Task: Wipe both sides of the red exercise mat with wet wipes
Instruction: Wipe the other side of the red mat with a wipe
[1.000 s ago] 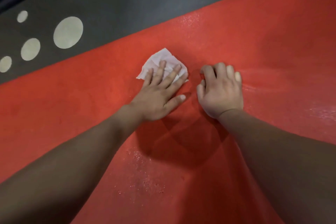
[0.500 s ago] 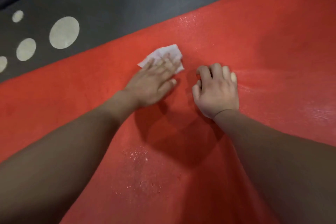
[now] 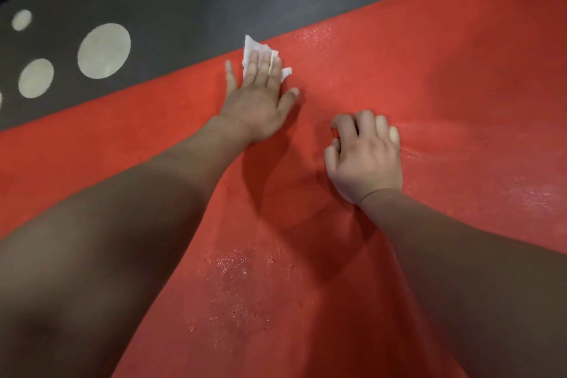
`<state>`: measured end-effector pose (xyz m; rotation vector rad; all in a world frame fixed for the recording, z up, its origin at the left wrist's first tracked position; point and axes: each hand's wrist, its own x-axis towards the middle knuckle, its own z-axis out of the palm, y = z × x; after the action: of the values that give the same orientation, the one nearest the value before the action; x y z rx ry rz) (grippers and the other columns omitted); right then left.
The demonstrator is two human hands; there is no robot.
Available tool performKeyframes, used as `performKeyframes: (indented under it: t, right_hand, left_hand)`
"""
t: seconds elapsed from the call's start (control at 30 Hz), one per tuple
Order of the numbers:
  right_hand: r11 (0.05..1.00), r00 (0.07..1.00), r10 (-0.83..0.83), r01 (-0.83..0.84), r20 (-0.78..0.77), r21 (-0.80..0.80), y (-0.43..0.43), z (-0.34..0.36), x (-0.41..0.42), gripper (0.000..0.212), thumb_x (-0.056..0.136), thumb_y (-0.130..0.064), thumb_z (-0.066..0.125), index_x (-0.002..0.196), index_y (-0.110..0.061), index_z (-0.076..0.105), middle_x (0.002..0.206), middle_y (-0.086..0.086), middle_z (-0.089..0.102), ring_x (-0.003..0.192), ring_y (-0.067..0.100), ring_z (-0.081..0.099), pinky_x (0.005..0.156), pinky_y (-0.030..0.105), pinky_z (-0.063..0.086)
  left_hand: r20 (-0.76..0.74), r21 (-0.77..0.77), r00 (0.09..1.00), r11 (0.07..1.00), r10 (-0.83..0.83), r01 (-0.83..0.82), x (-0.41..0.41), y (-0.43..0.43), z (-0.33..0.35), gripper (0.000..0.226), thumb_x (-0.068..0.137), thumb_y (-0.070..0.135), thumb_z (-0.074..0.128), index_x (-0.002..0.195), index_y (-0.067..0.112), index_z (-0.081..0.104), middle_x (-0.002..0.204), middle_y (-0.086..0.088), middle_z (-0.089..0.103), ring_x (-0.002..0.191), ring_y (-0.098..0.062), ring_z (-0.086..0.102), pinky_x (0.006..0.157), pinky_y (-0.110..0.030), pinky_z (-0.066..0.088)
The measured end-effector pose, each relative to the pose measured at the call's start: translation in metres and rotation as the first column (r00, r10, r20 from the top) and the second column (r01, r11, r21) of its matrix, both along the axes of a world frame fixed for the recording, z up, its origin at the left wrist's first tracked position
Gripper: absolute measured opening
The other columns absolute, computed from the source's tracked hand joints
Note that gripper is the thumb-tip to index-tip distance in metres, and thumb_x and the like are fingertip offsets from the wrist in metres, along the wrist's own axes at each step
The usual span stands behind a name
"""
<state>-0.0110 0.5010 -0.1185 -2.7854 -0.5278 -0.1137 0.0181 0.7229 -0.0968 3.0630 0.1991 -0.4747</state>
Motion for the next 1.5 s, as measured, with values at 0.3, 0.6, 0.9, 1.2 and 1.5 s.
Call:
performKeyframes:
  t: [0.3,0.6,0.9,1.2,1.5]
  right_hand:
    - [1.000,1.000,-0.004,0.004,0.000,-0.007,0.000,-0.002,0.000,0.030,0.085,-0.035,0.049,0.111,-0.024,0.060,0.100,0.004,0.053,0.092,0.029,0.046,0.082,0.044,0.036]
    - [1.000,1.000,-0.003,0.003,0.007,0.000,0.001,-0.002,-0.001,0.030,0.085,-0.036,0.050,0.111,-0.024,0.060,0.100,0.004,0.053,0.092,0.028,0.046,0.082,0.045,0.036]
    - [1.000,1.000,0.001,-0.001,0.015,0.022,-0.001,-0.003,-0.001,0.029,0.086,-0.035,0.048,0.110,-0.022,0.060,0.099,0.004,0.053,0.091,0.029,0.046,0.079,0.045,0.036]
    - [1.000,1.000,0.005,-0.005,0.016,-0.020,0.001,-0.001,0.000,0.029,0.084,-0.034,0.051,0.110,-0.024,0.060,0.099,0.006,0.053,0.093,0.031,0.047,0.081,0.045,0.035]
    - [1.000,1.000,0.007,-0.007,0.000,-0.005,0.001,-0.001,-0.001,0.030,0.085,-0.036,0.048,0.110,-0.023,0.058,0.100,0.006,0.051,0.094,0.031,0.047,0.082,0.045,0.036]
  left_hand:
    - [0.047,-0.258,0.996,0.962,-0.082,0.092,0.015,0.005,0.003,0.081,0.105,0.052,0.036,0.161,0.010,-0.004,0.170,-0.008,-0.003,0.156,-0.020,-0.010,0.127,-0.045,0.001]
    - [0.012,-0.219,0.994,0.970,-0.110,0.110,-0.001,0.006,0.001,0.072,0.106,0.049,0.033,0.163,0.020,0.001,0.170,-0.006,-0.005,0.156,-0.021,-0.012,0.127,-0.046,-0.002]
    - [-0.034,-0.247,0.902,0.878,-0.430,0.409,-0.049,0.018,0.008,0.067,0.102,0.054,0.015,0.163,0.029,0.003,0.170,-0.001,-0.005,0.156,-0.017,-0.014,0.127,-0.043,-0.003]
    - [-0.060,-0.135,0.996,0.989,-0.071,0.062,0.030,-0.016,0.005,0.073,0.106,0.053,0.024,0.162,0.017,-0.005,0.170,-0.003,-0.010,0.156,-0.023,-0.013,0.125,-0.052,-0.002]
    - [-0.001,-0.162,0.992,0.979,-0.126,0.124,-0.044,0.009,-0.001,0.071,0.100,0.059,0.022,0.162,0.030,0.004,0.170,-0.005,-0.006,0.156,-0.024,-0.012,0.127,-0.048,0.002]
